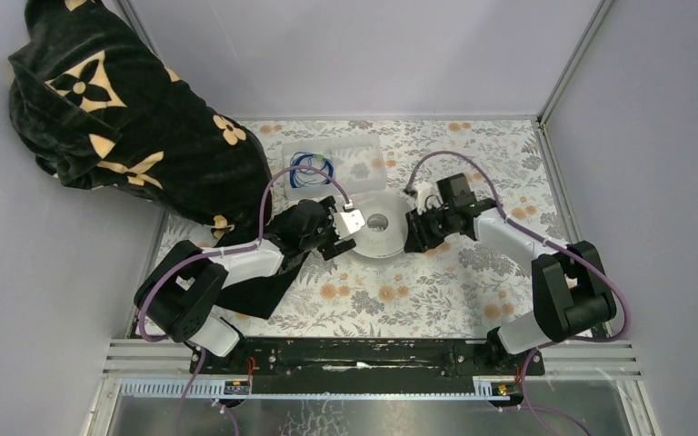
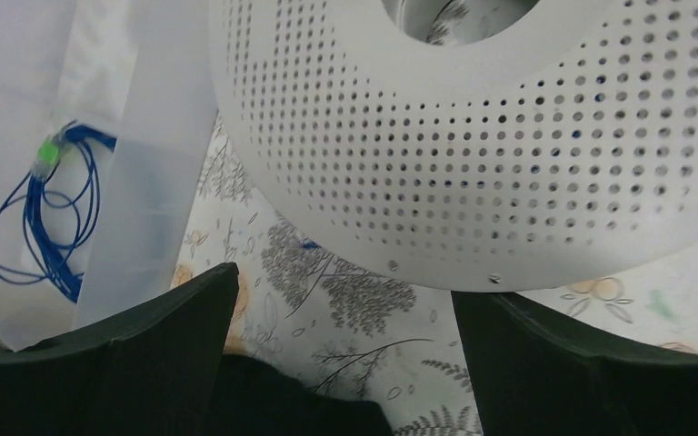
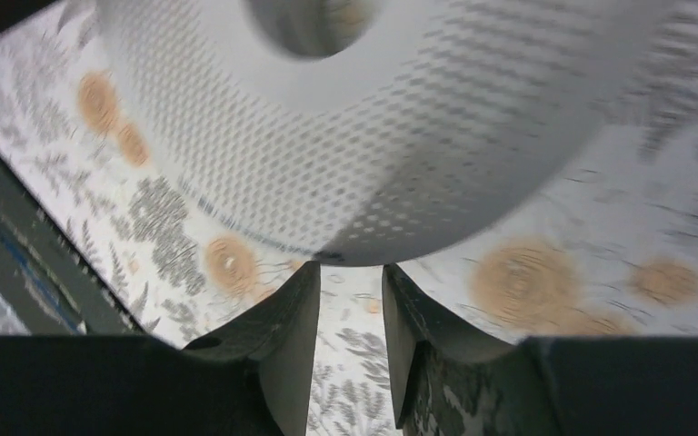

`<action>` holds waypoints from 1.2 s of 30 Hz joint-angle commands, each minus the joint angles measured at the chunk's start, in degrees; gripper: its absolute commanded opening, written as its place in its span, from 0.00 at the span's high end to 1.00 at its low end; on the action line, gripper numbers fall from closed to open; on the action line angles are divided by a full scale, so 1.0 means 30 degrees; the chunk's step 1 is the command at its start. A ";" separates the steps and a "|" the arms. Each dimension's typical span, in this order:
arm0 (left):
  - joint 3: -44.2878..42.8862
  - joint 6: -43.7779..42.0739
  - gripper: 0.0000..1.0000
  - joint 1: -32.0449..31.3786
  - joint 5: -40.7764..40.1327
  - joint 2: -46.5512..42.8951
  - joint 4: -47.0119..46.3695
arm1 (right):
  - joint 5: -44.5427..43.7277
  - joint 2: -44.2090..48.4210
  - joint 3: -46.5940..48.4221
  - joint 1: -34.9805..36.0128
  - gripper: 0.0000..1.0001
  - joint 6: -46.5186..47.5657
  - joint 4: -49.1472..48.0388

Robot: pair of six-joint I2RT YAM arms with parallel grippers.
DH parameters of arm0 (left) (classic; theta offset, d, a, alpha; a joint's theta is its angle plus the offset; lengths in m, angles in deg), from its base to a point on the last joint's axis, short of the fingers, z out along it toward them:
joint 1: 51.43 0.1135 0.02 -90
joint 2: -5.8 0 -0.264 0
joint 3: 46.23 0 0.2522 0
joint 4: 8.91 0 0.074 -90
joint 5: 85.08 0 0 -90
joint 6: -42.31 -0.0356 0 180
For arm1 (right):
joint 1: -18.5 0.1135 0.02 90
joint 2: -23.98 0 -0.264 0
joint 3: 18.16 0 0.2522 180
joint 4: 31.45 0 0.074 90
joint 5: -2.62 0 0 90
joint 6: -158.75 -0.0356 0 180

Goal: Wrap the cables
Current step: Reset both arms

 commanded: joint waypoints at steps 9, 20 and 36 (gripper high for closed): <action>0.0193 -0.1592 0.00 0.2825 0.0648 -0.1018 0.0124 | 0.1449 0.0130 0.0468 0.3463 0.54 0.2672 0.1331; 0.1617 -0.2562 0.00 0.4443 0.3946 -0.4977 0.2750 | -0.1812 0.3716 0.1280 0.3292 0.38 0.3486 0.3043; -0.2958 0.5958 0.00 0.9127 0.1912 -0.6799 0.4532 | -1.0775 0.6217 0.4264 -0.2334 0.01 -0.0432 -0.0585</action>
